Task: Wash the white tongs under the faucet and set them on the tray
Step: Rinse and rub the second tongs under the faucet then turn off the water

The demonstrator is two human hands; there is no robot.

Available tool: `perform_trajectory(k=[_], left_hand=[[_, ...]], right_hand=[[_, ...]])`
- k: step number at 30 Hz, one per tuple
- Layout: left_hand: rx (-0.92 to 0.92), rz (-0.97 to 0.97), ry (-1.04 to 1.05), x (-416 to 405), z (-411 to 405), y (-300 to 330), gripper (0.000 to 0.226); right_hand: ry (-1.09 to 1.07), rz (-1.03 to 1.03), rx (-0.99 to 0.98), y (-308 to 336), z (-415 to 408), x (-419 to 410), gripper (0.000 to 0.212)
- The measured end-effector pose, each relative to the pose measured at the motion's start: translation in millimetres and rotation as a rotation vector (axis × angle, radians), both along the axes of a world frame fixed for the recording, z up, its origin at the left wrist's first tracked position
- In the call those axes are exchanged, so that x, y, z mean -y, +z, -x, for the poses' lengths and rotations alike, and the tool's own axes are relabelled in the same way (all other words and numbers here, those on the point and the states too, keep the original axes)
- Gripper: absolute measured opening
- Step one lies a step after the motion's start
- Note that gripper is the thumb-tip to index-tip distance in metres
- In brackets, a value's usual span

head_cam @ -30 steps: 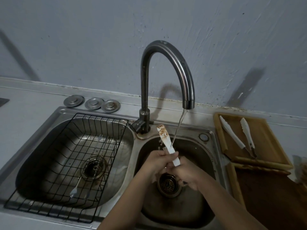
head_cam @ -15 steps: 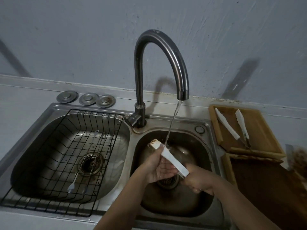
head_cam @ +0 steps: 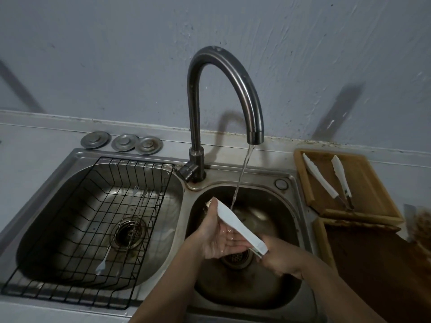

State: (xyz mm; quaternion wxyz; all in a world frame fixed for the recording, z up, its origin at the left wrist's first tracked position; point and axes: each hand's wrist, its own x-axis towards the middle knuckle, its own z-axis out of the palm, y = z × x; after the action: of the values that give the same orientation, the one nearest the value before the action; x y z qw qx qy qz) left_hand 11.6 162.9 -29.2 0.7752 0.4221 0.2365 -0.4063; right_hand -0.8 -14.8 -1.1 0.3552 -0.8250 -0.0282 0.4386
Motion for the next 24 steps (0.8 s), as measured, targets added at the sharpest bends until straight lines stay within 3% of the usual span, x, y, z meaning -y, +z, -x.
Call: perform_trajectory(k=[3,6,8,11,13,15,17,24], left_hand=[[0.016,-0.012,-0.104,0,4,-5,0.094],[0.132,-0.289,-0.175,-1,3,-6,0.055],[0.325,-0.627,-0.08,3,2,-11,0.047],[0.698,-1.115,0.093,7,10,-15,0.066],[1.035,-1.36,-0.085,11,17,-16,0.064],[1.284,-1.425,-0.308,18,22,-17,0.059],[1.286,-1.383,-0.403,19,22,-20,0.056],[0.829,-1.408,-0.378,-8,8,-28,0.049]], right_hand=[[0.035,0.012,0.029,6,4,3,0.042],[0.017,0.049,0.066,6,8,11,0.034],[0.015,0.049,0.087,9,9,16,0.032],[-0.003,0.088,0.078,7,9,21,0.045],[-0.018,0.124,0.082,2,8,20,0.053],[-0.024,0.114,0.085,-1,7,16,0.055],[-0.04,0.071,0.08,1,7,10,0.046],[-0.01,0.095,0.081,-2,10,12,0.044]])
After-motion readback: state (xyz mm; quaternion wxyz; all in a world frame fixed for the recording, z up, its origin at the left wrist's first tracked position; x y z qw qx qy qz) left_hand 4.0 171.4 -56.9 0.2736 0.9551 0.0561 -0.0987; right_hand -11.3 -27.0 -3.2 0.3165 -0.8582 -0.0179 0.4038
